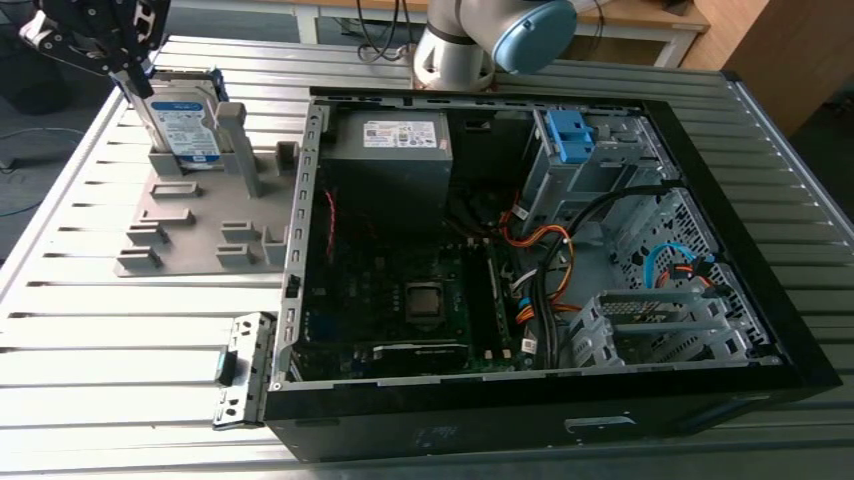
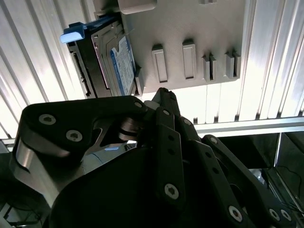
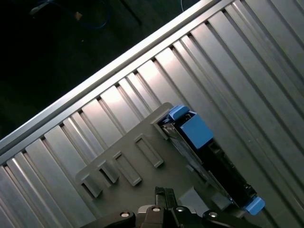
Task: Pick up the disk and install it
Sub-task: 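Pick up the disk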
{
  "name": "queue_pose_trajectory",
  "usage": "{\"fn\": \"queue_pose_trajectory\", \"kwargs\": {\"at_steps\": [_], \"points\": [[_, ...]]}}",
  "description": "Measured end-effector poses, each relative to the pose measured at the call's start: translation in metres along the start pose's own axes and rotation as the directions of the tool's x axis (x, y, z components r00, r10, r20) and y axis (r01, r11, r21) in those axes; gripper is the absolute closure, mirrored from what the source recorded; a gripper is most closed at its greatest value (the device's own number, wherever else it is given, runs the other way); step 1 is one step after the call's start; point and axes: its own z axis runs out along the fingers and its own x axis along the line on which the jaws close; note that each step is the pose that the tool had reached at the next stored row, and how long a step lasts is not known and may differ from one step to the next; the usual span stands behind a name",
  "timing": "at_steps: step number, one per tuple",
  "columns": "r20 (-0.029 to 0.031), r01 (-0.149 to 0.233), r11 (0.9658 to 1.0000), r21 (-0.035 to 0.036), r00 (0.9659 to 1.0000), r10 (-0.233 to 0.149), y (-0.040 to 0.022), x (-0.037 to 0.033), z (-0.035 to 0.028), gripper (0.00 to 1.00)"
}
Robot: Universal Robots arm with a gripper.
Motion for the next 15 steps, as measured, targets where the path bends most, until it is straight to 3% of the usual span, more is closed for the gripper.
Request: {"fn": "queue_pose_trajectory", "kwargs": {"at_steps": [15], "points": [[-0.0025,0.064,0.9979,-0.0017,0.9979,-0.064,0.0000,0.0000,0.0000,0.89]]}}
